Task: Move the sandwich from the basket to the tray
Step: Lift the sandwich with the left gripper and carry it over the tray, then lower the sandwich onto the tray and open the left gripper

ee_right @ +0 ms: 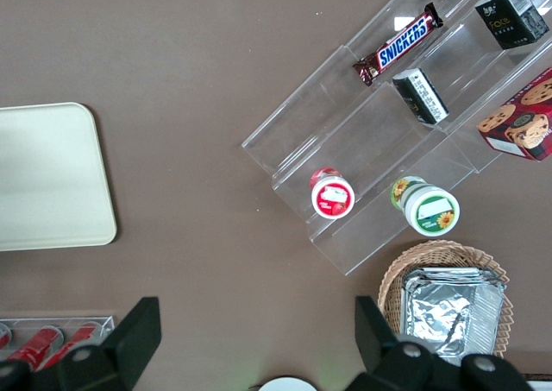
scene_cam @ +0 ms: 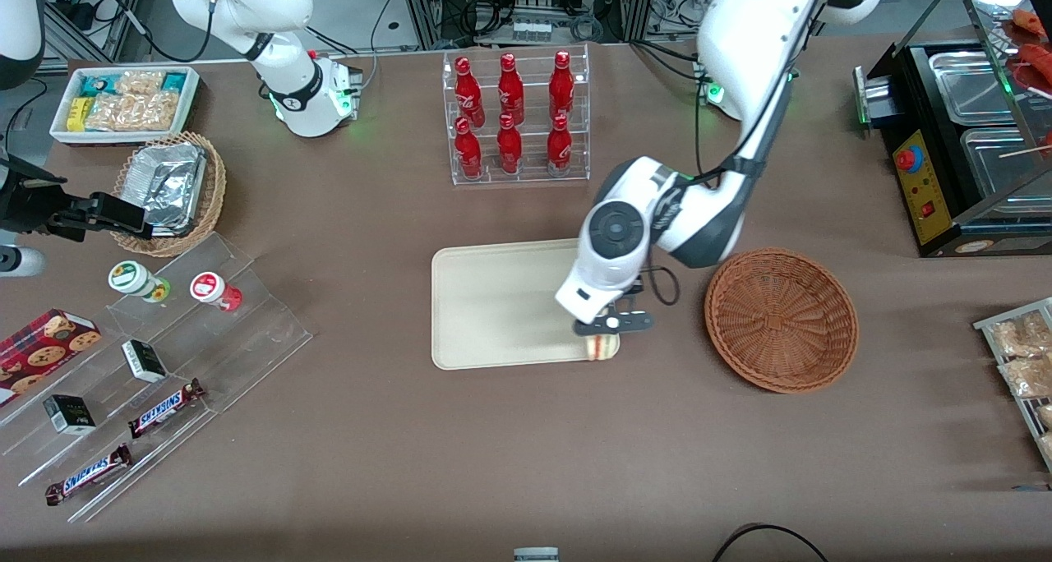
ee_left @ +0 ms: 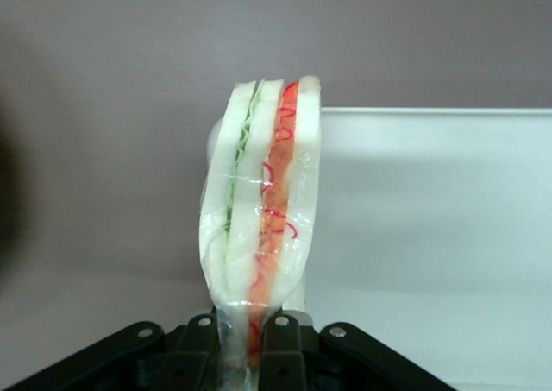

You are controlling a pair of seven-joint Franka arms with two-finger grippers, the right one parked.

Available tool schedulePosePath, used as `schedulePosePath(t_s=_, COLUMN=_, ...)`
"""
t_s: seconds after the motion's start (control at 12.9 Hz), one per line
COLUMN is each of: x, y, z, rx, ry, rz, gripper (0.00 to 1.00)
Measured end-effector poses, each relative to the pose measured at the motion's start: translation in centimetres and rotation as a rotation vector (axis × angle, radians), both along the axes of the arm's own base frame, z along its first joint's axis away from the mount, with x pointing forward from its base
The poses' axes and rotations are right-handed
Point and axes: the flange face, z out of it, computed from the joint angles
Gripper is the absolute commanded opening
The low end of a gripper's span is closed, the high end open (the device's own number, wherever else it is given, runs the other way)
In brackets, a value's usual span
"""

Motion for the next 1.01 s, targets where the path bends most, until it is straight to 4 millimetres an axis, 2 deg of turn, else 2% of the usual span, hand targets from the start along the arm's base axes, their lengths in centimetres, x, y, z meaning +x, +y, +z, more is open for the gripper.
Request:
schedulePosePath(t_s=0.23, x=-1.2, y=-4.2, z=-1.0, rx=-0.050, ry=0.026, rz=-0.008, gripper=0.00)
schedulePosePath(t_s=0.54, x=-1.9, y=-8.0, z=-1.9, rx=-0.041, ry=0.055, rz=0.007, gripper=0.00)
schedulePosePath(t_s=0.77, x=-2.5, y=-9.9, z=-3.3, rx=-0.049, ry=0.083, rz=0.034, gripper=0.00)
schedulePosePath(t_s=1.01, x=-3.6, y=-10.8, z=-4.1, rx=-0.032, ry=0.107, rz=0.056, gripper=0.00)
